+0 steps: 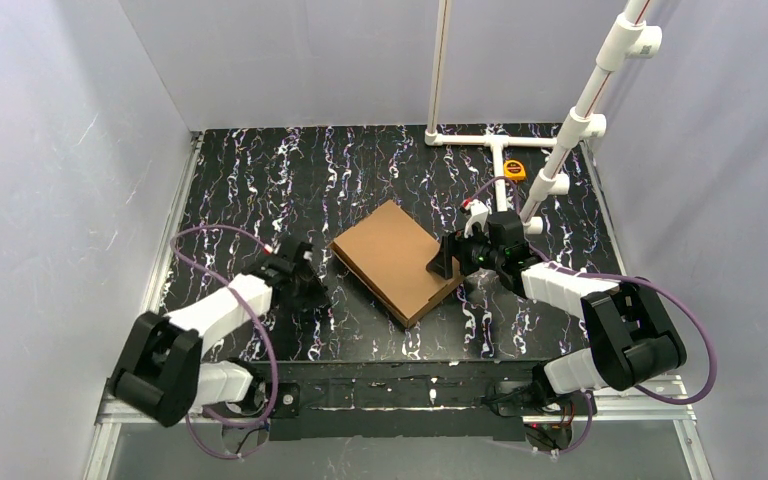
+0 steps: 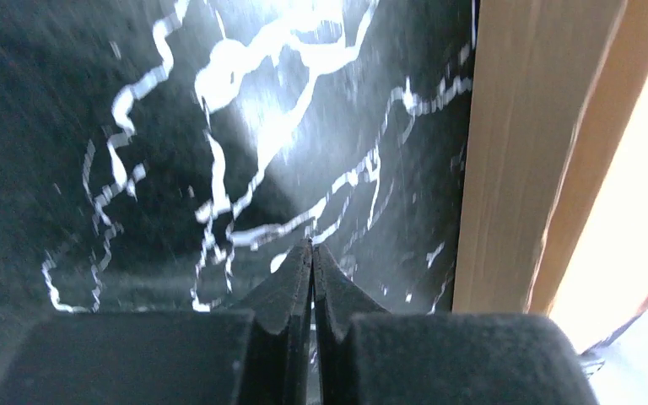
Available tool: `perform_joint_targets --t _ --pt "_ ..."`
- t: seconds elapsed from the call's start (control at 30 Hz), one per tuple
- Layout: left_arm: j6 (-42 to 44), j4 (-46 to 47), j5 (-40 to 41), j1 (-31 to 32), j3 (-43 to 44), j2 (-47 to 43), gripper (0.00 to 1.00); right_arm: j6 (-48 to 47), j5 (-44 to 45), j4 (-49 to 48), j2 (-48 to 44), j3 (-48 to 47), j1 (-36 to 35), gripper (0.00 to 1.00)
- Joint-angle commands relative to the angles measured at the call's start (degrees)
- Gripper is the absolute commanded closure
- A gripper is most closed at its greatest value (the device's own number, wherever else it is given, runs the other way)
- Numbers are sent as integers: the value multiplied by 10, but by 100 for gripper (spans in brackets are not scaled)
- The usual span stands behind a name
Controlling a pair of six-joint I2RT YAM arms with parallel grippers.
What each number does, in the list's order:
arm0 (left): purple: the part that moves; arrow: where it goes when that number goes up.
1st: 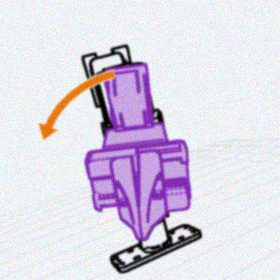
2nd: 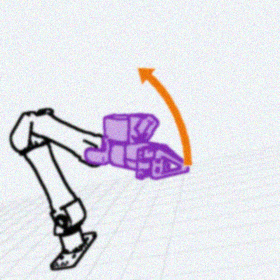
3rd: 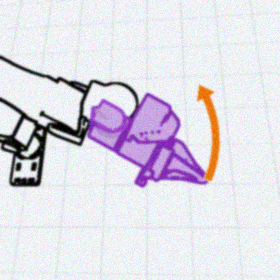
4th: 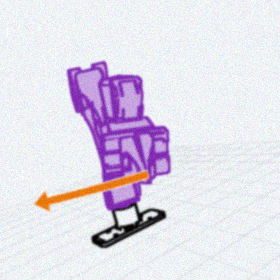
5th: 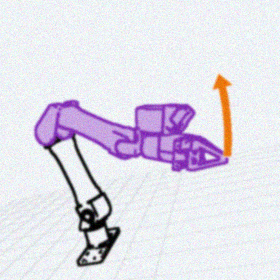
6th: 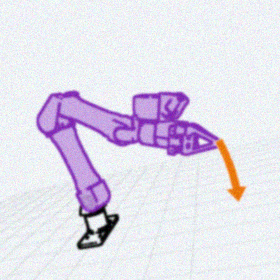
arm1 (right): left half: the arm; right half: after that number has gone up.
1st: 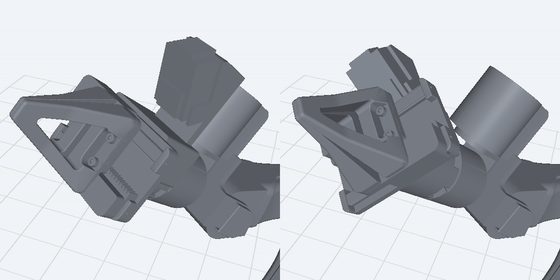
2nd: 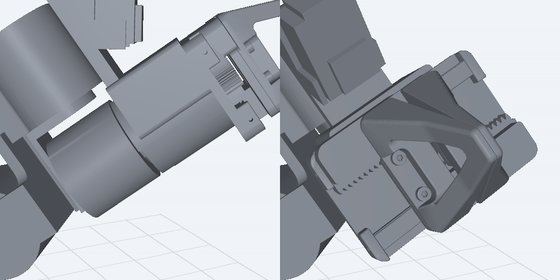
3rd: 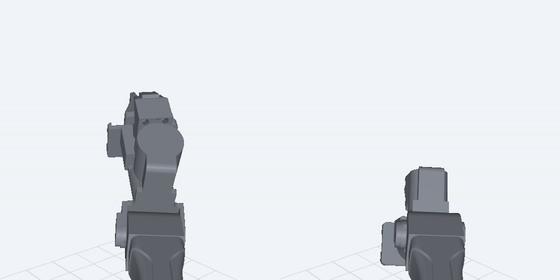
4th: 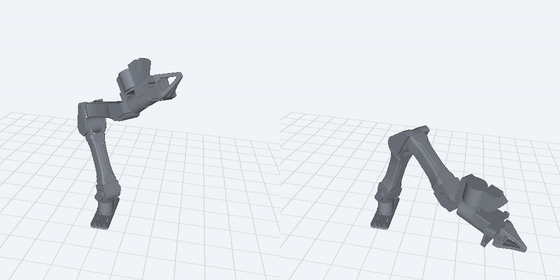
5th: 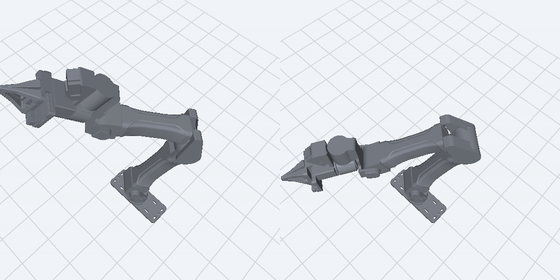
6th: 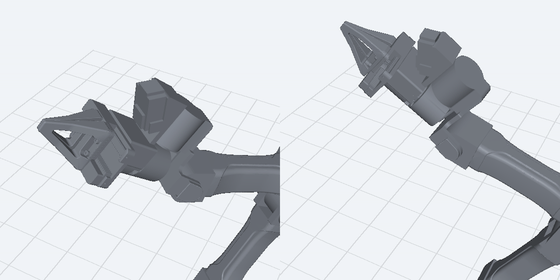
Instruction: Fold the paper box
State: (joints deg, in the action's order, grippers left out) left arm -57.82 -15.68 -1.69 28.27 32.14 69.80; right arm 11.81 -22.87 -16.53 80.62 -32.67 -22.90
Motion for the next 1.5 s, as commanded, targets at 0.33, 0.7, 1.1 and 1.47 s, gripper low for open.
perform_joint_targets --t 0.33,0.7,1.1,1.47 --pt "90 173 -181 -80 287 330 100 -12 -10 27 9 -8 0 13" --pt "175 -24 -25 -102 225 205 100 -18 -1 31 18 -17 0 13" --pt "220 -95 -37 -165 281 253 100 -43 -24 46 31 -27 -17 14" --pt "224 22 -230 -133 407 375 100 -64 -49 61 58 -41 -53 15"
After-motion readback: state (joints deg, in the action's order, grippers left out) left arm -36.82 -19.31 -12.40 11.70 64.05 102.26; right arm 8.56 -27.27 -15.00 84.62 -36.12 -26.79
